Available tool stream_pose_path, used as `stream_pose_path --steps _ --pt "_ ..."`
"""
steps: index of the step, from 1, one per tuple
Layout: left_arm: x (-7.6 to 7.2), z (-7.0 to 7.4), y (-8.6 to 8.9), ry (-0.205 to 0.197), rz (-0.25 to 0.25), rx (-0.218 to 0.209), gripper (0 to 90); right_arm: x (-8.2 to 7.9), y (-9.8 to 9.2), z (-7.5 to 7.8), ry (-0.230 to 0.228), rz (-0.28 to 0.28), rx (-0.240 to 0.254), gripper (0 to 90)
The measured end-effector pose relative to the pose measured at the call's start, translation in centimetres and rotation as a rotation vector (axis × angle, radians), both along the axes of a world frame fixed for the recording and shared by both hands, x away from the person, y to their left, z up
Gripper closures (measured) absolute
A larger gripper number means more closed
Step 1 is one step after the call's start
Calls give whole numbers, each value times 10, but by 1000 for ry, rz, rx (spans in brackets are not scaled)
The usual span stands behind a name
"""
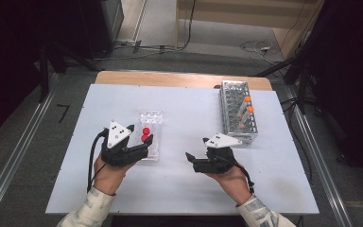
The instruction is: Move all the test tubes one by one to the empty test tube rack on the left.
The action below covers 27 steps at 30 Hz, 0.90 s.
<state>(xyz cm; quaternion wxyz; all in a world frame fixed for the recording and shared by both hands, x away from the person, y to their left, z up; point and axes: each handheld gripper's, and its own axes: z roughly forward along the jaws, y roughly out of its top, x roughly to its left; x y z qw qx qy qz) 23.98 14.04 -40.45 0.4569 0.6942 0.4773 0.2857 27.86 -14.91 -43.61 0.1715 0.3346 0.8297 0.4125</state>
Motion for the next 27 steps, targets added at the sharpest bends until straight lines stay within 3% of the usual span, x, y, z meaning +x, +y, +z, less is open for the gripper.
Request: stream_pose_path --steps 7,14,27 --pt "2 0 3 2 30 -4 202 10 -21 10 -23 -74 29 204" --pt "2 1 5 -2 38 -21 198 23 -52 22 -48 -167 52 208" --pt "2 1 5 -1 40 -25 198 48 -102 22 -104 -338 48 223"
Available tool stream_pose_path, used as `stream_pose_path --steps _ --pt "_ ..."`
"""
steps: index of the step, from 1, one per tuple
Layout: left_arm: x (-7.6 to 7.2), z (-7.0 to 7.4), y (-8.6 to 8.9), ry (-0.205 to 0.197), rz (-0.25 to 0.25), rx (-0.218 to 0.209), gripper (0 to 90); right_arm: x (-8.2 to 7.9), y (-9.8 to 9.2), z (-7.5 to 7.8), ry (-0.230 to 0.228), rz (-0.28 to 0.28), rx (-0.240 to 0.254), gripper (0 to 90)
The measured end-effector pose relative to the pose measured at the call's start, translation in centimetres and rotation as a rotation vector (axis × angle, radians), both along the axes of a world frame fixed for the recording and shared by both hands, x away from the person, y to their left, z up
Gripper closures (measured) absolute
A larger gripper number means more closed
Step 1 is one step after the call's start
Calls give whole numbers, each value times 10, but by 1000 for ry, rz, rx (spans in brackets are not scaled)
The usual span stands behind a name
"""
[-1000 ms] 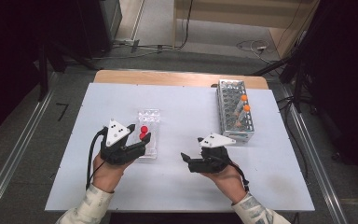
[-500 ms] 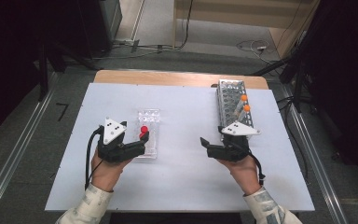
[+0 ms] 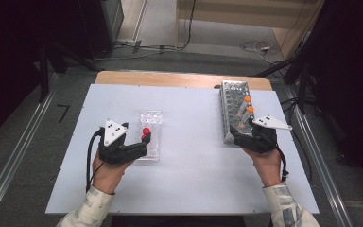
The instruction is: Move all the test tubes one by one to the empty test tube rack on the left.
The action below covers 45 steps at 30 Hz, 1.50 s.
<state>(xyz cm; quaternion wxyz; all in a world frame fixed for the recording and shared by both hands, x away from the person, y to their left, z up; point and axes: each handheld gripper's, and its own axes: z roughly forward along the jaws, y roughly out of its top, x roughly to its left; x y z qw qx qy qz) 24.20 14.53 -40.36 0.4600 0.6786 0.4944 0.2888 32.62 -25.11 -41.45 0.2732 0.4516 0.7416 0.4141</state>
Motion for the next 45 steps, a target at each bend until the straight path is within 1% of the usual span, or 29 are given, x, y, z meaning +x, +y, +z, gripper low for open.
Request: stream_pose_path --steps 5,9,11,13,17,20,22,24,30,35,37,39,41,45 --pt "0 0 -2 2 -10 -2 198 8 -9 -7 5 -42 -7 230" --pt "-1 1 -2 1 -9 -6 199 13 -14 -10 -10 -69 -9 263" --pt "-1 2 -2 -1 -9 -10 199 18 -16 -13 -8 -85 2 283" --pt "-1 2 -1 -3 -9 -14 199 24 -18 -16 -9 -109 5 313" --pt "0 2 -2 -1 -9 -12 199 35 -23 -21 -10 -147 28 391" --pt "0 2 -3 2 -16 -11 199 41 -24 -24 -13 -164 32 473" --pt "0 2 -4 1 -17 -11 202 44 -24 -26 -11 -166 25 540" --pt "0 2 -5 2 -20 -12 202 46 -23 -28 -4 -165 27 563" --pt "0 1 -7 4 -26 -11 203 55 -22 -33 5 -162 21 612" --pt "0 1 -10 6 -34 -13 203 61 -23 -34 5 -159 20 648" --pt "0 1 -11 7 -37 -8 203 62 -22 -33 -1 -158 19 678" --pt "-1 1 -11 7 -38 -9 204 63 -21 -33 9 -157 14 702" --pt "-1 1 -11 7 -36 -10 204 63 -20 -34 9 -150 6 706" --pt "-1 1 -11 5 -36 -10 205 63 -20 -33 4 -153 14 714"
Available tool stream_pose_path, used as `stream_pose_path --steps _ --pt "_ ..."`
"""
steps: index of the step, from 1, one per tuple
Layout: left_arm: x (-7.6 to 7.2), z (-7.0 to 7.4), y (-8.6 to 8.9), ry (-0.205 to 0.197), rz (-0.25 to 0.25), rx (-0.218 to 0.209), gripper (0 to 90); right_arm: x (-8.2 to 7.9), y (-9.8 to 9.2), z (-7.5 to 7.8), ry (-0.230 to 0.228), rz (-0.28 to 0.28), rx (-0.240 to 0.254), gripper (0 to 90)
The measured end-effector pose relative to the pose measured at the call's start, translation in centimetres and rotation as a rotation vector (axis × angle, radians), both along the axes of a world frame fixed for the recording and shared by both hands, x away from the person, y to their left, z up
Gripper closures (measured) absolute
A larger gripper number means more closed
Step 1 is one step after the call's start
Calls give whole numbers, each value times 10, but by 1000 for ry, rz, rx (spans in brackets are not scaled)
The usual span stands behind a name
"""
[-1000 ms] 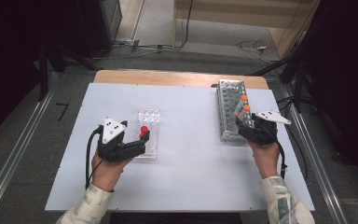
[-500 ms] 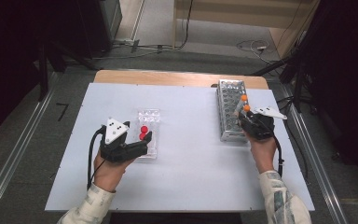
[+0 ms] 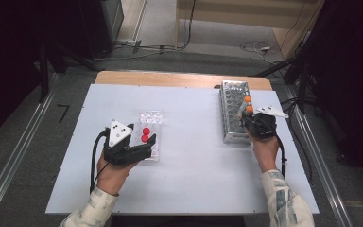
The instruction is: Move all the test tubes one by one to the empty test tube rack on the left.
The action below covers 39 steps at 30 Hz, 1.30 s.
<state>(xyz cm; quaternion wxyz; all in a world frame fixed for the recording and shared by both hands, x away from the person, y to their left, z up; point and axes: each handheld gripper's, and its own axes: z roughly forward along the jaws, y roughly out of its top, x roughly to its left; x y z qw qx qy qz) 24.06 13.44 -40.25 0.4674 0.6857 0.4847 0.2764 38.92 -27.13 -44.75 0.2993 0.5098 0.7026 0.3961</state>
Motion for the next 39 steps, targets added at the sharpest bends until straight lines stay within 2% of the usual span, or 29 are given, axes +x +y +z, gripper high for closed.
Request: stream_pose_path --steps 4,11,15,18,24,31,35,39 --pt "0 0 0 -1 -1 1 205 -4 -1 9 -28 -2 9 715" --pt "-1 1 0 -9 3 -1 205 -19 0 38 -105 0 13 715" --pt "-1 2 1 -12 4 -4 205 -30 2 54 -144 25 31 715" --pt "-2 2 0 -15 4 -3 204 -38 7 61 -150 66 39 715" --pt "-4 5 0 -33 11 -7 205 -49 25 61 -113 166 58 715" --pt "-8 8 -2 -50 -1 -14 205 -65 54 49 -72 283 20 714" --pt "-8 8 -5 -49 -6 -13 207 -73 70 41 -50 361 27 715" --pt "-10 9 -7 -45 -17 -17 207 -79 85 34 -26 412 29 714"
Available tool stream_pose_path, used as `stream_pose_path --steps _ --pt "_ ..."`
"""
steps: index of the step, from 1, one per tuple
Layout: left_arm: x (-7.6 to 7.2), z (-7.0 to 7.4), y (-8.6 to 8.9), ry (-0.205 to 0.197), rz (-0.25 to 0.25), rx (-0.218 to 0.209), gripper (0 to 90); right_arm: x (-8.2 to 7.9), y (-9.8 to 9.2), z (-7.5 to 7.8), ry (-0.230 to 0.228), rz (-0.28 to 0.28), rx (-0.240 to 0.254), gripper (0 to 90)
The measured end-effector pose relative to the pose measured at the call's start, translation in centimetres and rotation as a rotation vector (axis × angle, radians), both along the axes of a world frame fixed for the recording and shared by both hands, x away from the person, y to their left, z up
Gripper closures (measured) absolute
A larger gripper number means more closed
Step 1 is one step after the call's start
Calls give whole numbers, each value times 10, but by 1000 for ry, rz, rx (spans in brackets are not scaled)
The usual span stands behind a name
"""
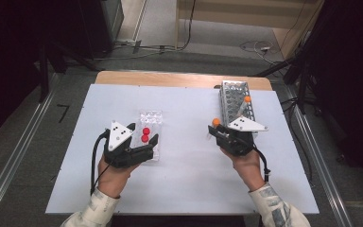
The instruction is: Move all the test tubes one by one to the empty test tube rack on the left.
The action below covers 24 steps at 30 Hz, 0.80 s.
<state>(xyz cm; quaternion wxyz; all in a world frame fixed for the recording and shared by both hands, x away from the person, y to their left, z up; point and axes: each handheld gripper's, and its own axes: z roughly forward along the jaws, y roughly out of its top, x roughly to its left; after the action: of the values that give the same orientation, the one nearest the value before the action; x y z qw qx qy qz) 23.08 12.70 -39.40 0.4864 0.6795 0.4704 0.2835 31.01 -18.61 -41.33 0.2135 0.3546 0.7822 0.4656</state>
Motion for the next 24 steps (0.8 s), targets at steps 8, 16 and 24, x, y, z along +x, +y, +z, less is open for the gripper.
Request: stream_pose_path --steps 8,16,24 --pt "-4 1 -7 -8 -26 -16 220 -15 27 -12 28 93 -28 714" --pt "-9 1 -24 0 -111 -28 245 -28 48 -18 27 179 -47 714" --pt "-11 -2 -41 4 -160 -23 267 -36 59 -22 28 213 -49 714"
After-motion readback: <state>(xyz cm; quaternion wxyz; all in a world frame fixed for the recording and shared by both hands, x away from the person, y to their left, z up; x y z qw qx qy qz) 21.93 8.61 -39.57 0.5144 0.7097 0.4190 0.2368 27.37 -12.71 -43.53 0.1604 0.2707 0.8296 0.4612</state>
